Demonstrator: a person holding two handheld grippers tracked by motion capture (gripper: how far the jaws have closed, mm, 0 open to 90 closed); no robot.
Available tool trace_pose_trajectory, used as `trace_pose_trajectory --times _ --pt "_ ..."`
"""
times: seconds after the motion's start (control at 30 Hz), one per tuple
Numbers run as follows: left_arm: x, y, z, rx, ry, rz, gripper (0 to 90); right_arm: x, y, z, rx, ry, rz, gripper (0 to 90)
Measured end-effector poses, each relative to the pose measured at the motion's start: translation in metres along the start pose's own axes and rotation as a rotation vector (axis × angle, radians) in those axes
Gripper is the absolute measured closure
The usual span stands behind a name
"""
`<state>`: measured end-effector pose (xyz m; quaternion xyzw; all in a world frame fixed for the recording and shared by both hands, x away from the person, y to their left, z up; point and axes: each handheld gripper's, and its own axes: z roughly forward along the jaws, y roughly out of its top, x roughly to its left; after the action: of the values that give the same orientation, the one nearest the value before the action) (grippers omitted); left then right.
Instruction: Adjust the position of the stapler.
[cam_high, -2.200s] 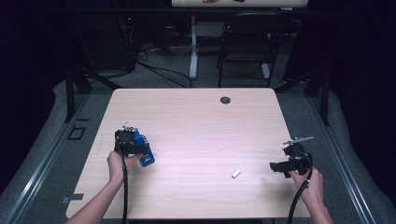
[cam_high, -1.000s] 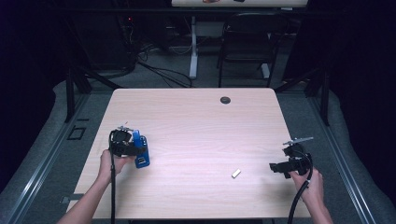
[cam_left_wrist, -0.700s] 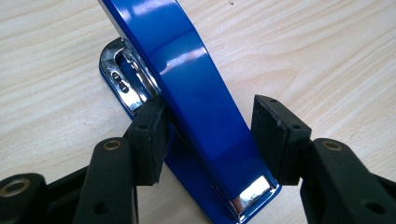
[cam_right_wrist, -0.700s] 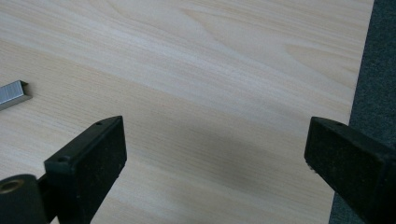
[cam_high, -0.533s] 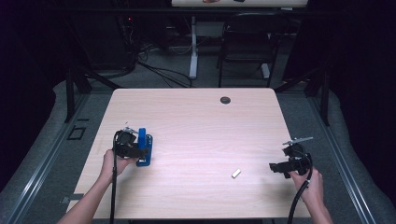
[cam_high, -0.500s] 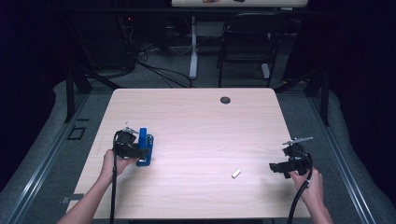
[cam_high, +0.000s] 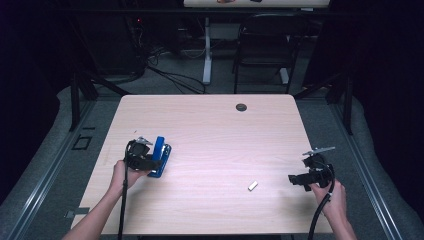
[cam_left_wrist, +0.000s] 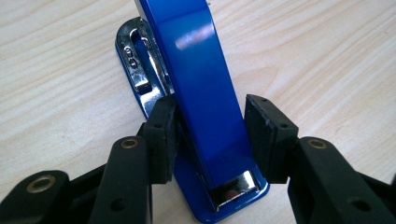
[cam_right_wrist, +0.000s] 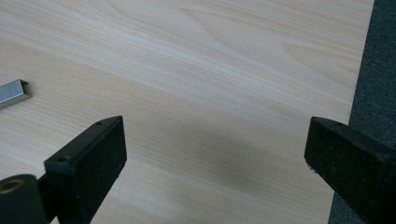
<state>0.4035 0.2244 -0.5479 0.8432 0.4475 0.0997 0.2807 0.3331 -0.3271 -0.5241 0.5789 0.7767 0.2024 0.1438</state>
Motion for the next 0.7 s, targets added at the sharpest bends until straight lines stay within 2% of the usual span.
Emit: trace_pose_trajectory --times 0.2,0.3,0.47,0.57,0.7 --pt "-0.008 0.008 0.004 -0.026 0.100 -0.067 56.1 -0.001 0.000 0.001 0.001 0.000 -0.001 5.3" --pt "-0.012 0.009 0.007 -0.010 0.134 -0.071 57.2 0.000 0.000 0.002 -0.001 -0.001 0.003 5.3" --pt "-0.011 0.007 0.007 -0.013 0.122 -0.078 58.2 0.001 0.000 0.002 0.004 -0.002 -0.002 5.4" --pt "-0.008 0.007 0.007 -0.016 0.081 -0.086 59.4 0.001 0.001 0.001 0.000 0.001 -0.003 5.4" --pt "-0.011 0.007 0.007 -0.017 0.043 -0.035 62.0 0.001 0.000 0.001 0.000 0.002 -0.005 5.4"
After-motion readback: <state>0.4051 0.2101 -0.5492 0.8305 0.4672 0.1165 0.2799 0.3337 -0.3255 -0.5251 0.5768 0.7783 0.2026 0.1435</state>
